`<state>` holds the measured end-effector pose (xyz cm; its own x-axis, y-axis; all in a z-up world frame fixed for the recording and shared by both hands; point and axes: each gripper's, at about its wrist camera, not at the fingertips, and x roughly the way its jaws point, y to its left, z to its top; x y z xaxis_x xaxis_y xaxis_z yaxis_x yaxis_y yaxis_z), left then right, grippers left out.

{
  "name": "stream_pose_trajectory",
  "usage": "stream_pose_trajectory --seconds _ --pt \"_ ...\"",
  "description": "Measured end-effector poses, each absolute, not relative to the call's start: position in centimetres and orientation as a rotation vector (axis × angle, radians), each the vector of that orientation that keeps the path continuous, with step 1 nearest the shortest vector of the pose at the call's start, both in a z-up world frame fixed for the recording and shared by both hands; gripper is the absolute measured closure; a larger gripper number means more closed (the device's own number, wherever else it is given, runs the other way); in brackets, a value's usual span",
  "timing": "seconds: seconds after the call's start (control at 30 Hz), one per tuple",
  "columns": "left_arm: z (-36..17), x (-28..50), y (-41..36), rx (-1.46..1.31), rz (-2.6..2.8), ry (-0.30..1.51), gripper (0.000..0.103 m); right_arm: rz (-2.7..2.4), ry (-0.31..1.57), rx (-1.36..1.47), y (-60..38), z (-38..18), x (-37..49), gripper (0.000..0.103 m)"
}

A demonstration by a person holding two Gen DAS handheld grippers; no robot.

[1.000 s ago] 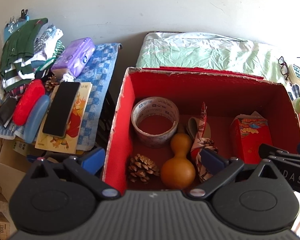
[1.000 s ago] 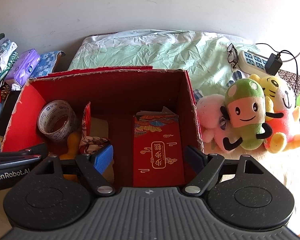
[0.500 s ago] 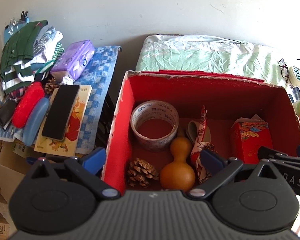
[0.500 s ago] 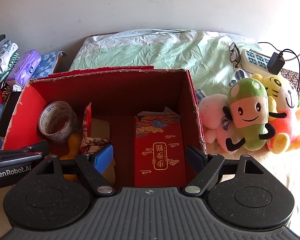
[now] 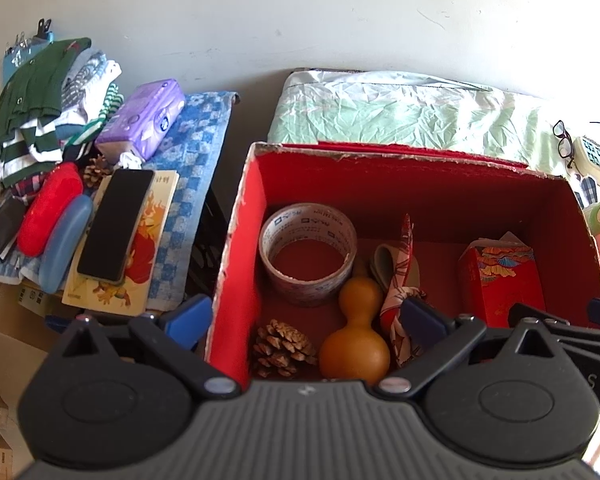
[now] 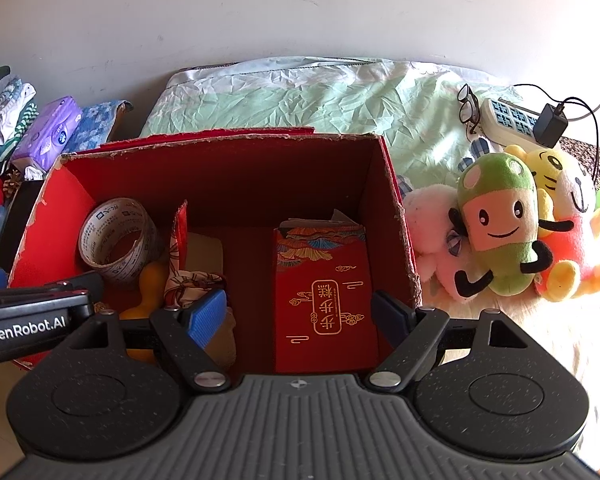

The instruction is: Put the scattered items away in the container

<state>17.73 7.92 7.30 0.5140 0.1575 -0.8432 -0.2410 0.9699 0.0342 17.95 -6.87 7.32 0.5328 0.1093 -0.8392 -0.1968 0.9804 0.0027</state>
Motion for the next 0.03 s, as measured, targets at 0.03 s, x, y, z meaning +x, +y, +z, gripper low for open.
stream_pose_trajectory --seconds 0.03 --pt "7.29 17.74 7.87 -0.088 0.243 1.002 0.003 0.180 0.991 -0.097 -6.86 7.32 17.89 0.021"
